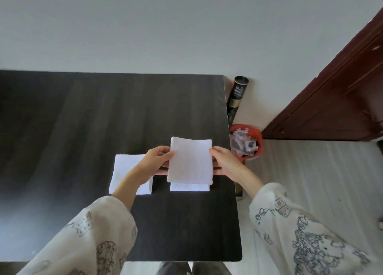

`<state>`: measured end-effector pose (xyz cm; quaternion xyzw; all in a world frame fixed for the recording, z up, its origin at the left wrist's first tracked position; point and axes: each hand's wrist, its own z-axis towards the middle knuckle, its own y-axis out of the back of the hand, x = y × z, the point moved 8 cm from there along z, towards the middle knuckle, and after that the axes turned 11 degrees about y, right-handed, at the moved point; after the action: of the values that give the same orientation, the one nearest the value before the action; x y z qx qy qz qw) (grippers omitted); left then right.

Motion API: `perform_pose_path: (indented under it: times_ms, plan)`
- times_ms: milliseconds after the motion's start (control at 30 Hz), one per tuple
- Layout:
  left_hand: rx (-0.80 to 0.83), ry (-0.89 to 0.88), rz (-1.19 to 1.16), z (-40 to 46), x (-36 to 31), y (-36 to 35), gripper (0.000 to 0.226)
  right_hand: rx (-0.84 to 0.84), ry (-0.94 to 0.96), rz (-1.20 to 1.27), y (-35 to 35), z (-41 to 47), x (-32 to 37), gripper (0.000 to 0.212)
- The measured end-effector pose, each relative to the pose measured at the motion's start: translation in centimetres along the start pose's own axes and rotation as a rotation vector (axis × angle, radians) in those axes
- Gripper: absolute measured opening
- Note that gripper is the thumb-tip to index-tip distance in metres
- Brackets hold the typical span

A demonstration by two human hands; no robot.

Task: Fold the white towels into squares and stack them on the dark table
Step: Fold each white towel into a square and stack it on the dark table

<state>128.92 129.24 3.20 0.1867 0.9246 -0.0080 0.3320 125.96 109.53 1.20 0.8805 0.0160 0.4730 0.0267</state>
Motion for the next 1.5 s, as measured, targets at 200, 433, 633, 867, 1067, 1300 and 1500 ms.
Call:
perform_pose_path:
  times_ms: [200, 433, 633, 867, 1067, 1300, 1500]
  plan:
    - [-0.068, 0.096, -0.017, 3.6, 3.8, 0.0, 0.018, -0.024, -0.047, -0.169, -0.8, 1.9, -3.3, 0.021]
    - [-0.094, 0.130, 0.019, 5.4, 5.7, -0.5, 0.026, -0.084, -0.042, -0.353, -0.2, 3.1, -5.4, 0.022]
    - [-0.124, 0.134, 0.047, 6.2, 5.9, -0.6, 0.025, -0.093, -0.005, -0.428, -0.1, 4.0, -5.7, 0.025]
    - [-0.159, 0.145, 0.107, 7.0, 6.2, -0.6, 0.024, -0.088, -0.033, -0.448, 0.0, 4.4, -6.5, 0.027]
    - [-0.204, 0.135, 0.153, 7.3, 6.1, -0.5, 0.026, -0.091, -0.032, -0.463, 0.1, 4.6, -6.5, 0.026]
    - [-0.255, 0.110, 0.205, 7.3, 6.0, -0.2, 0.021, -0.124, -0.021, -0.489, 0.3, 4.6, -7.0, 0.022]
    - [-0.314, 0.084, 0.286, 6.4, 5.9, 0.7, 0.026, -0.264, -0.042, -0.466, 1.3, 3.5, -7.3, 0.031]
